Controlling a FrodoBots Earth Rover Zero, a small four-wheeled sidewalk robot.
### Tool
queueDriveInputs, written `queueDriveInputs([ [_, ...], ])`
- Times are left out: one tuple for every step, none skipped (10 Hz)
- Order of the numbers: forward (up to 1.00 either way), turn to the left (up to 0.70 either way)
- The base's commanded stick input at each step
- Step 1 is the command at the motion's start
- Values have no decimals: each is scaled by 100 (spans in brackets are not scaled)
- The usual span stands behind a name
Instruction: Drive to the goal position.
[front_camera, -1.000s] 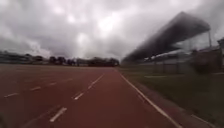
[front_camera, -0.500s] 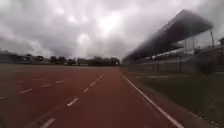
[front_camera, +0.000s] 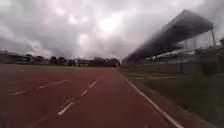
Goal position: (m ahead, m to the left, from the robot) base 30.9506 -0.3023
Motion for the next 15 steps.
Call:
queueDriveInputs([
  [70, 0],
  [70, 0],
  [70, 0],
  [70, 0],
  [70, 0],
  [70, 0],
  [70, 0],
  [70, 0],
  [70, 0],
  [70, 0],
  [70, 0],
  [70, 0],
  [70, 0],
  [70, 0],
  [70, -26],
])
